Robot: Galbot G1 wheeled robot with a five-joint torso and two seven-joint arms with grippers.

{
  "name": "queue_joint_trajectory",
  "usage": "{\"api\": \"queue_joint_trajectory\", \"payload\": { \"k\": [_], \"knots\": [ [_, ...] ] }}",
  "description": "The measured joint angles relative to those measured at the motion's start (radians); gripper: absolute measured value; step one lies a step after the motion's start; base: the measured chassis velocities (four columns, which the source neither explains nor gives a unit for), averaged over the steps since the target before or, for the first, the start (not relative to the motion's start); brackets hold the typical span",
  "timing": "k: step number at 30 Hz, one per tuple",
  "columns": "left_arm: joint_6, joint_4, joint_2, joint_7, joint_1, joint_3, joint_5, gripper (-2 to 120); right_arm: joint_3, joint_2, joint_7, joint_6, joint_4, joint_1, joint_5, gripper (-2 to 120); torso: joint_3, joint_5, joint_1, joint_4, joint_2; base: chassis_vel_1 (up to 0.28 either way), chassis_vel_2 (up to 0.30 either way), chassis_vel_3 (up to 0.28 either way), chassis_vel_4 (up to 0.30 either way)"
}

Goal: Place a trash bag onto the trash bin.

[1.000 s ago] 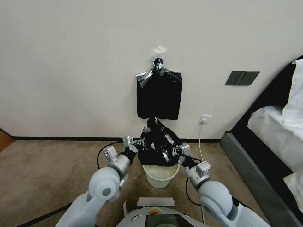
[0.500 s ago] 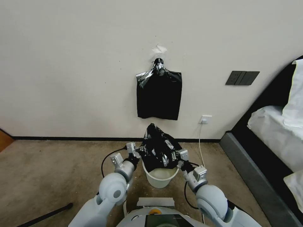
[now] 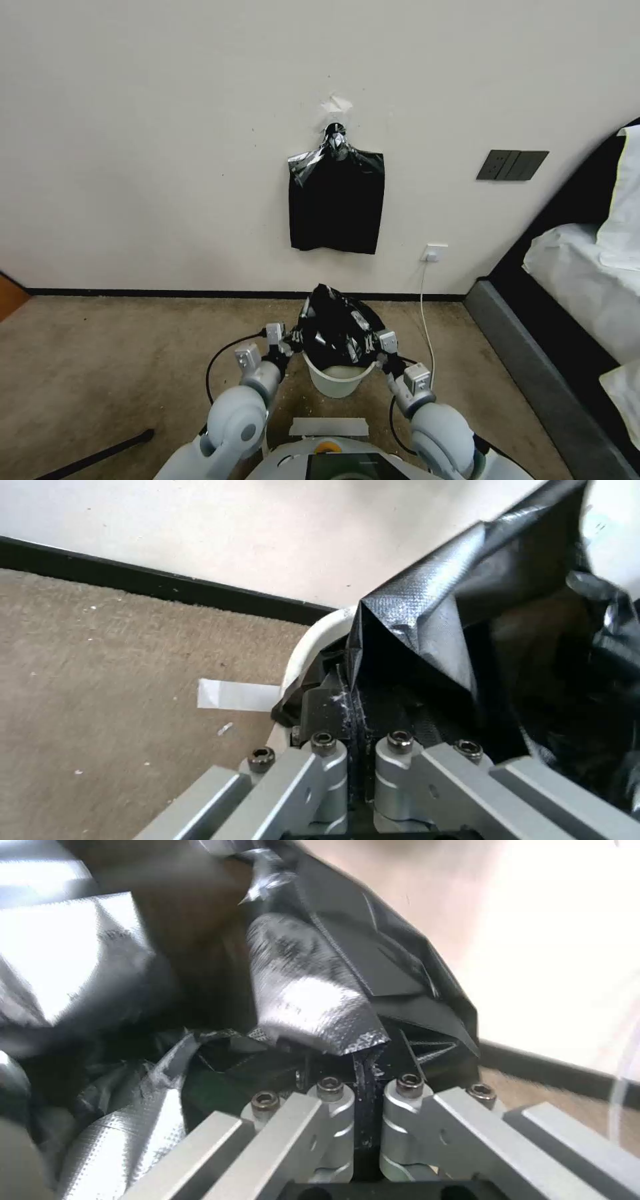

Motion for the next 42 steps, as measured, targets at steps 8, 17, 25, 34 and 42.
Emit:
{"api": "queue_joint_trajectory", "payload": {
  "k": [8, 17, 25, 34, 42],
  "knots": [
    [0.002, -0.017, -0.01, 0.0, 0.064, -0.022, 0.042, 0, 0.007, -0.007, 0.045, -0.063, 0.013, -0.076, -0.07, 0, 0.0, 0.0, 0.0, 0.0, 0.0, 0.0, 0.0, 0.0, 0.0],
    [0.005, -0.018, -0.027, 0.007, 0.118, -0.03, 0.094, 0, 0.035, -0.026, 0.056, -0.104, 0.033, -0.132, -0.097, 0, 0.0, 0.0, 0.0, 0.0001, 0.0, 0.0, 0.0, 0.0, 0.0],
    [0.029, -0.036, -0.02, 0.023, 0.186, -0.041, 0.117, 0, 0.068, -0.063, 0.055, -0.13, 0.062, -0.204, -0.124, 0, 0.0, 0.0001, 0.0, 0.0001, 0.0, 0.0, 0.0, 0.0, 0.0],
    [0.03, -0.015, -0.022, 0.048, 0.243, -0.032, 0.18, 0, 0.067, -0.076, 0.046, -0.137, 0.05, -0.254, -0.148, 0, 0.0, 0.0001, 0.0, 0.0001, 0.0, 0.0, 0.0, 0.0, 0.0],
    [0.016, 0.037, -0.033, 0.067, 0.236, -0.023, 0.221, 0, 0.054, -0.071, 0.036, -0.137, 0.013, -0.244, -0.155, 0, 0.0, 0.0, 0.0, 0.0001, 0.0, 0.0, 0.0, 0.0, 0.0]
  ]
}}
